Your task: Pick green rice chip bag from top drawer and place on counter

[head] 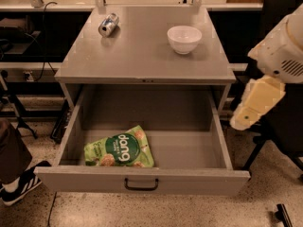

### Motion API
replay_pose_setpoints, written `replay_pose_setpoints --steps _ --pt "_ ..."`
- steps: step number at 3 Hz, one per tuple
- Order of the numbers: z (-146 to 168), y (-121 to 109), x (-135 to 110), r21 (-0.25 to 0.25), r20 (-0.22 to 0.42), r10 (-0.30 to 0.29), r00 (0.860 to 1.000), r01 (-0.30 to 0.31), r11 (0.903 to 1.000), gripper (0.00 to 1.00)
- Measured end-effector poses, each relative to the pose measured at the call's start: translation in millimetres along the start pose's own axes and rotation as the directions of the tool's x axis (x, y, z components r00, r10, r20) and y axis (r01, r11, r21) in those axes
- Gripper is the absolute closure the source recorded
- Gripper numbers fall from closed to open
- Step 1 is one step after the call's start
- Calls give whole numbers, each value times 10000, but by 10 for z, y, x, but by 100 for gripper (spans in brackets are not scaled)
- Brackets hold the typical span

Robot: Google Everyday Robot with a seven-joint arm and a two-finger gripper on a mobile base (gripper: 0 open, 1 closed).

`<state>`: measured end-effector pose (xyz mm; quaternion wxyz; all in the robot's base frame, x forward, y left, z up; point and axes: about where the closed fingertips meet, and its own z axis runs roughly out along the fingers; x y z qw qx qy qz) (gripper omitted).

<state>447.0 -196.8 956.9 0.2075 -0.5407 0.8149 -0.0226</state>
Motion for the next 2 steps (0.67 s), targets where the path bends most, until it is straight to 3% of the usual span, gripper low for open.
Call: replay_pose_setpoints --steps 1,2 --pt "361 172 -197 -32 113 868 9962 -867 9962 0" --pt "798 517 -360 -1029 146 1079 9941 -1059 9890 0"
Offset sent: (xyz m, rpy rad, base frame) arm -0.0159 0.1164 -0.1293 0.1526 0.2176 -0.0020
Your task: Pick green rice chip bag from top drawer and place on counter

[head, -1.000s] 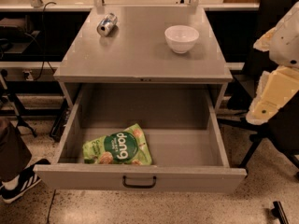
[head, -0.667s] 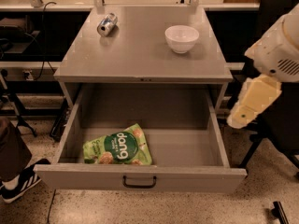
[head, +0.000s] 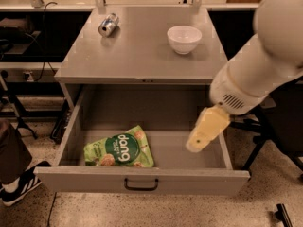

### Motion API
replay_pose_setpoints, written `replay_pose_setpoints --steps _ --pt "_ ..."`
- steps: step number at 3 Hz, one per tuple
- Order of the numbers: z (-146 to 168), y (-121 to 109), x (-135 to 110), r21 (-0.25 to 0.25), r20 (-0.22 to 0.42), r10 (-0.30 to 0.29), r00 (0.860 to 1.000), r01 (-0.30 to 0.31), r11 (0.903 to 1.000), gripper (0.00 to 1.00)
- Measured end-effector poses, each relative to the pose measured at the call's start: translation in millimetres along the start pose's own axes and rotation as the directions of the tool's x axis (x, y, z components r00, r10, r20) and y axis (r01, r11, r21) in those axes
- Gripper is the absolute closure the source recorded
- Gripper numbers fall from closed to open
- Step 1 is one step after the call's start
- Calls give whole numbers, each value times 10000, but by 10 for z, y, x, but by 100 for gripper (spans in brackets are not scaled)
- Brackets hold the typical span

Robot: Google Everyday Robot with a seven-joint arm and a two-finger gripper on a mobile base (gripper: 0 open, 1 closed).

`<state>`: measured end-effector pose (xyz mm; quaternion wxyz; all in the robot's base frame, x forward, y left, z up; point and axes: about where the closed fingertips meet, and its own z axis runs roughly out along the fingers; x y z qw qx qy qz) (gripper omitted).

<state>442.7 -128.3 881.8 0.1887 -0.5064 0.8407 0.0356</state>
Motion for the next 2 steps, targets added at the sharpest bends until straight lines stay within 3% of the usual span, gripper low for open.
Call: replay_pose_setpoints --steps 1,2 --pt "65 59 -3 -158 -21 -19 10000 18 9999 0" --pt "179 85 5 -311 -10 383 9993 -383 9988 0"
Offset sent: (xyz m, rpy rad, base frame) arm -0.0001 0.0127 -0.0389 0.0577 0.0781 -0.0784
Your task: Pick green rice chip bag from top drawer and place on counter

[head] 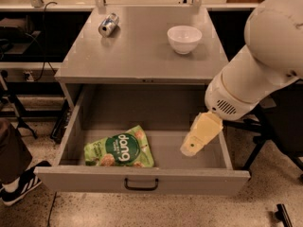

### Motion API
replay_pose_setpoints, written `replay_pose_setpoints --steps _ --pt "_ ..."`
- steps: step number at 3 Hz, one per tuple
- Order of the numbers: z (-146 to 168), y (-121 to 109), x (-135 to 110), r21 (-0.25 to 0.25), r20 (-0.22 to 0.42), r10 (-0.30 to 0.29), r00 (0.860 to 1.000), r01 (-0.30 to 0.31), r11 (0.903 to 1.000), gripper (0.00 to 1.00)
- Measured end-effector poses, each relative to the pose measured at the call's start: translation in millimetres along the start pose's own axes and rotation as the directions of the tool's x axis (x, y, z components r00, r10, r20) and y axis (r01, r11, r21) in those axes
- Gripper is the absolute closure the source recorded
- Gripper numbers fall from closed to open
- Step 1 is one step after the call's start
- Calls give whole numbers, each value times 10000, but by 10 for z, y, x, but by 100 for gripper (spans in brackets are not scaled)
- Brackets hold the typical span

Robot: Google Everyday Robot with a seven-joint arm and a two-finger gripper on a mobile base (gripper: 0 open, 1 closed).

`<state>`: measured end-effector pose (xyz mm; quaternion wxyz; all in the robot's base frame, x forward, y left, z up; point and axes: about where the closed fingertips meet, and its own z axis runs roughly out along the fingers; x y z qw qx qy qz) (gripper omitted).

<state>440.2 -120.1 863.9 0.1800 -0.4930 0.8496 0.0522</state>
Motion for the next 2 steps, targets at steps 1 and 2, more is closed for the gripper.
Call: replay_pose_setpoints --steps 1,2 --pt "324 49 -106 -500 249 411 9988 -398 9980 0" --pt "558 83 -194 -879 394 566 9976 -530 9947 0"
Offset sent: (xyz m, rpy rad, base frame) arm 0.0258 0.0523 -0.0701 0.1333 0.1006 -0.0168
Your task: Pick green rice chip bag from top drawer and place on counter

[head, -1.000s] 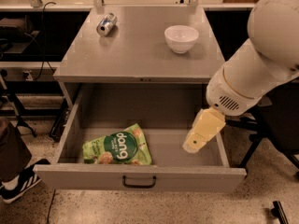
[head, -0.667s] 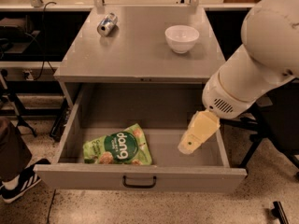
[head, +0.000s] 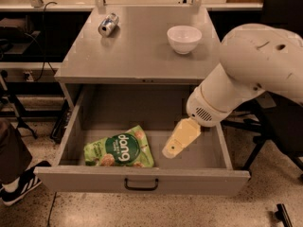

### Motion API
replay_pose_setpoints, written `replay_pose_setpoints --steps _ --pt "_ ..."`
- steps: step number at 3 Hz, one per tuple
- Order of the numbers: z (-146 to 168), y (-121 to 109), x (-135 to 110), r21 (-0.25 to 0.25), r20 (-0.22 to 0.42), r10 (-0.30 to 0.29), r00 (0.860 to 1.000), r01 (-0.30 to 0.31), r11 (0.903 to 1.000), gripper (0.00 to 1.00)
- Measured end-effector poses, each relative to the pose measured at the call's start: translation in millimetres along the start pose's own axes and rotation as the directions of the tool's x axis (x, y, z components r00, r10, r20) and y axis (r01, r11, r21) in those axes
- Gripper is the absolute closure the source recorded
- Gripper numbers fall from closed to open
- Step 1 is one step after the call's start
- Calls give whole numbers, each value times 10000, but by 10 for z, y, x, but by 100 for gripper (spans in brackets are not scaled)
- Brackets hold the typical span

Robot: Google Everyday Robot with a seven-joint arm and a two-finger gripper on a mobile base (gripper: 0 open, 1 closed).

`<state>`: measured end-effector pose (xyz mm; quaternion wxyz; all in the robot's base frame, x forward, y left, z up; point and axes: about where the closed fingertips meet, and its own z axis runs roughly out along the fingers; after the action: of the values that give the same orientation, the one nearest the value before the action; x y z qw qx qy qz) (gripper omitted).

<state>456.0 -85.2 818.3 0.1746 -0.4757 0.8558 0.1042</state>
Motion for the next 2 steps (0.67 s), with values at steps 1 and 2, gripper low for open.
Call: replay_pose_setpoints --steps 1,2 --pt "271 60 -115 -483 191 -34 9998 43 9988 0" --pt "608 204 -306 -1120 455 -245 9987 294 9933 0"
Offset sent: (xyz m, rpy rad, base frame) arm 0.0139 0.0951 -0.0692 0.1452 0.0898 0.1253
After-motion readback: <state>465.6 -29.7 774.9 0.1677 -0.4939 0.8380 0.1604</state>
